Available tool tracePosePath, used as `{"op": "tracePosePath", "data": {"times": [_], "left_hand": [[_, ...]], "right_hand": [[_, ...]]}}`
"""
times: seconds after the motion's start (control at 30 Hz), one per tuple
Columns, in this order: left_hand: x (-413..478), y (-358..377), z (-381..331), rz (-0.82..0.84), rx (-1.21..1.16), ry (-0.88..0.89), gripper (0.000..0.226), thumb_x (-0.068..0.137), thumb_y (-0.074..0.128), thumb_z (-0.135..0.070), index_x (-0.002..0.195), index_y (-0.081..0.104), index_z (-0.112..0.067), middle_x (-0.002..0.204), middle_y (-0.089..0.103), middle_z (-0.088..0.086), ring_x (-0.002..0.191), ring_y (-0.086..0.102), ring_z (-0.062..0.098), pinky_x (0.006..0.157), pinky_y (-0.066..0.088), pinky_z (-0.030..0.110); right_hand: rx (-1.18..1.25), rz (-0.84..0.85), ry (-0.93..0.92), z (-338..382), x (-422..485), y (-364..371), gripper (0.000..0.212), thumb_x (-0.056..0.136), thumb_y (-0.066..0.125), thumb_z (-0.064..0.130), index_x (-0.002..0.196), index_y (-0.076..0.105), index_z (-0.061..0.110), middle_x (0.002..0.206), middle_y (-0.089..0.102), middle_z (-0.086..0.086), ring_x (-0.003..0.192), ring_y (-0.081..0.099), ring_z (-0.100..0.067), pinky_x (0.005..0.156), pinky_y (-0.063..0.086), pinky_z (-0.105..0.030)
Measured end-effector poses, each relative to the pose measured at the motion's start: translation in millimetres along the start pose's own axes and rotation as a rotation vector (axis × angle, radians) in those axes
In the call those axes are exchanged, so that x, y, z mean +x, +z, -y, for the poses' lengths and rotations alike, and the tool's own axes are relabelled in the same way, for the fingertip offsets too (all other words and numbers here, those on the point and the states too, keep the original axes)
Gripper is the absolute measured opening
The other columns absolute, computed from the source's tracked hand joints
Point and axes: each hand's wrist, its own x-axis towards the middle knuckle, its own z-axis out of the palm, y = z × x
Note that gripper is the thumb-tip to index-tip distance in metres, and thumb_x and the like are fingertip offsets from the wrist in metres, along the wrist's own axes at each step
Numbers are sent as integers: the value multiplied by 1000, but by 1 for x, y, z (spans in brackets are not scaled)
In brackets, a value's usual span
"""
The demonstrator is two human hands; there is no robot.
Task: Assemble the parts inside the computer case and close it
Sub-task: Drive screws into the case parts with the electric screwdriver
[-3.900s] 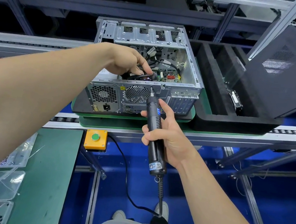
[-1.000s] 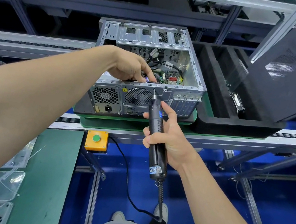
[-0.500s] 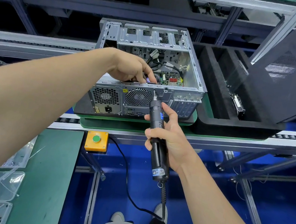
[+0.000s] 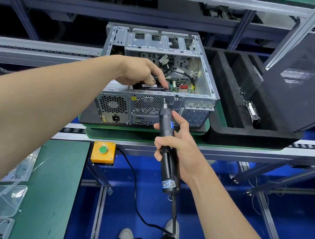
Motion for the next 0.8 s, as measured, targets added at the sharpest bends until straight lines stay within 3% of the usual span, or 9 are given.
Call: {"op": "tracePosePath", "data": {"times": [0.07,0.17,0.3,0.37,0.43,0.47,0.57,0.67,0.8], "left_hand": [[0,1,1,-14,2,8,48,98,46,10,107,80,-22,145,56,0,148,31,19,119,25,41],[-2,2,-1,-16,16,27,31,96,60,1,107,79,-21,109,70,-22,133,44,12,110,26,35],[-3,2,-2,-45,134,77,25,92,71,-5,111,78,-21,80,70,-26,90,59,-10,97,39,29],[-3,2,-3,-40,160,87,26,93,69,-4,111,78,-21,71,69,-18,74,59,-8,93,41,28],[-3,2,-5,-47,125,84,28,94,67,0,107,79,-23,88,70,-4,80,65,2,90,41,27],[-3,2,-6,-47,96,71,29,94,66,2,104,79,-22,96,69,-5,88,66,5,88,41,26],[-3,4,-12,-6,61,-5,32,94,64,4,92,81,-23,82,76,-18,95,64,2,82,42,22],[-1,2,-16,33,61,-61,41,99,55,3,88,82,-26,102,71,-21,126,49,13,104,42,36],[5,0,-17,57,91,-106,41,100,47,7,101,78,-20,137,55,-6,151,21,21,122,19,51]], "right_hand": [[10,2,-3,0,0,0,93,77,71,-10,144,37,46,130,59,-21,65,54,-25,54,51,-36],[27,5,-1,0,0,1,94,77,70,-11,145,37,46,131,59,-22,65,54,-25,54,50,-36],[25,0,2,1,-1,1,94,76,69,-11,145,37,45,134,57,-23,63,54,-25,54,50,-36],[15,-4,-1,1,-1,1,94,76,69,-11,145,38,44,135,57,-23,61,53,-26,54,50,-36],[16,-5,0,1,-2,2,93,76,69,-10,145,38,44,136,57,-23,61,53,-26,54,50,-36],[21,-6,1,1,-2,2,93,76,68,-11,145,38,44,136,57,-23,61,53,-26,54,50,-36],[30,-8,0,0,-2,2,93,76,67,-12,145,39,44,136,56,-24,64,53,-25,54,50,-36],[37,-7,0,-1,-1,1,93,76,67,-12,144,40,45,136,57,-23,63,53,-25,53,50,-36],[35,-4,1,-2,-1,1,93,76,67,-12,142,41,47,137,56,-24,63,52,-26,54,50,-36]]}}
